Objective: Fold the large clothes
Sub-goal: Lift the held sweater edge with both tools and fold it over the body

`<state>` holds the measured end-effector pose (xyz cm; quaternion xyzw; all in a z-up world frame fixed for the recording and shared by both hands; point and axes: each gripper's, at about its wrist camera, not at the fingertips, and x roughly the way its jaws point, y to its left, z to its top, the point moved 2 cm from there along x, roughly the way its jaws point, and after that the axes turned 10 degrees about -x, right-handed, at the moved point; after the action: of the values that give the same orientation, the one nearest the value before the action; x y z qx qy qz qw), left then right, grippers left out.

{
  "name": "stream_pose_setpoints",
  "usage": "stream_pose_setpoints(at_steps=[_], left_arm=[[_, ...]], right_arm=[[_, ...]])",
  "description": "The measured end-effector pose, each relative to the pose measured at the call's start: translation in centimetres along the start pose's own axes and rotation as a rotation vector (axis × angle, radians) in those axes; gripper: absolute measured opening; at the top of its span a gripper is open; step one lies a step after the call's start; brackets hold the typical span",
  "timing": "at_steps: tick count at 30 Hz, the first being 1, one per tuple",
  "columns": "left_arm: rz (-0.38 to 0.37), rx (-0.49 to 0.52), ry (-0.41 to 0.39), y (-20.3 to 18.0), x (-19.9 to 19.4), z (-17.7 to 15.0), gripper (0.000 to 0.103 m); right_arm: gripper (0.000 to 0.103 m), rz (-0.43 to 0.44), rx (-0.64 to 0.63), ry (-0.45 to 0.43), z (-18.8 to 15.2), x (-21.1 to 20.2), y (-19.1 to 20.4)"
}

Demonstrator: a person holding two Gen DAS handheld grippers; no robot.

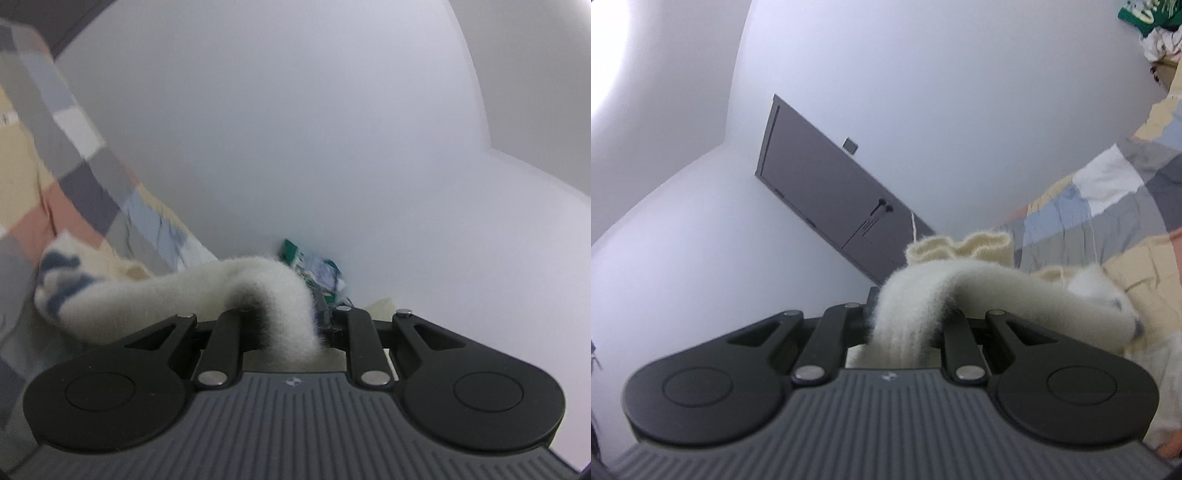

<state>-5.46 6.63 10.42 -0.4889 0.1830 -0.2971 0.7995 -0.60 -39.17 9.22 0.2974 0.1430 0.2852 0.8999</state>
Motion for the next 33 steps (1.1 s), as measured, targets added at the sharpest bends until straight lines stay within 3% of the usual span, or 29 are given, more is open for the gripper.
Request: stream_pose_setpoints(at_steps=[8, 15, 25, 33], left_arm=[[0.156, -0.002, -0.081, 4.3, 8.4, 3.0, 0.022], [0.255, -0.004, -0.069, 10.7, 15.6, 6.1, 0.022], [0.319, -0.018, 0.069, 22.7, 24.3, 9.4, 0.025], [0.329, -0.132, 0.084, 30.5, 29.4, 11.1, 0.027]], right_arm=[[0.017, -0.176, 0.057, 0.002, 2.3, 9.5, -6.6], [0.018, -0.260, 0.076, 0.020, 1.3, 16.4, -12.6], [0.018, -0.276, 0.123, 0.092, -2.0, 22.2, -20.7], [0.019, -0.312, 0.162, 0.118, -3.5, 26.2, -26.4]])
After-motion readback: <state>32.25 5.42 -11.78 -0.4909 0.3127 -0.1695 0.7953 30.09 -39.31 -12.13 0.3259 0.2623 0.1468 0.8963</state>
